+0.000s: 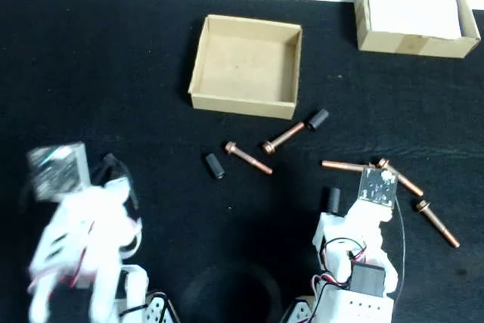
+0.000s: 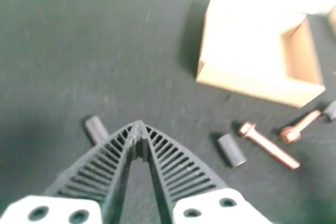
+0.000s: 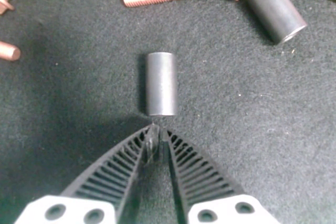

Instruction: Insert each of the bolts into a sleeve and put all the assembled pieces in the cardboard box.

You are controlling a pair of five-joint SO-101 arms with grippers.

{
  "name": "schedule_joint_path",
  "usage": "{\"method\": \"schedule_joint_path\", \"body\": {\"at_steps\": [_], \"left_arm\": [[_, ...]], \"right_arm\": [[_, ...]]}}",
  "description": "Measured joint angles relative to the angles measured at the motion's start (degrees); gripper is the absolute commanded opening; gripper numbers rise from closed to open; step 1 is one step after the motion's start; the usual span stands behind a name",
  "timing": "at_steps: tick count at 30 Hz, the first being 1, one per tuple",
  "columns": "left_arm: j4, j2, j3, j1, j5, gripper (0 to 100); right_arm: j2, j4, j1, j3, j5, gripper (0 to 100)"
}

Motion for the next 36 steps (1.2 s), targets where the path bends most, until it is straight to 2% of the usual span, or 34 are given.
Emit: {"method": "schedule_joint_path", "body": {"at_steps": [8,15,21,26,30,32,36], "left_arm": [[12.5,22.0,-26.6,0.4,-0.1,1],[25.5,39.6,-43.7,5.2,-0.1,1],[27.6,45.5,-44.9,6.1,-0.1,1],[27.6,46.2,-41.0,6.2,-0.1,1],[27.6,46.4,-40.0,6.2,-0.1,1],[27.6,46.4,-39.9,6.2,-0.1,1],[27.6,46.6,-39.9,6.2,0.7,1]], "right_arm": [[0.0,0.0,0.0,0.0,0.0,1.1],[0.0,0.0,0.0,0.0,0.0,1.1],[0.0,0.0,0.0,0.0,0.0,1.1],[0.0,-0.1,-2.2,0.0,0.0,1.5],[0.0,-6.7,-6.6,0.0,0.0,1.5],[0.0,-10.7,-6.9,0.0,0.0,1.5],[0.0,-12.5,-6.8,-4.3,0.0,1.6]]}}
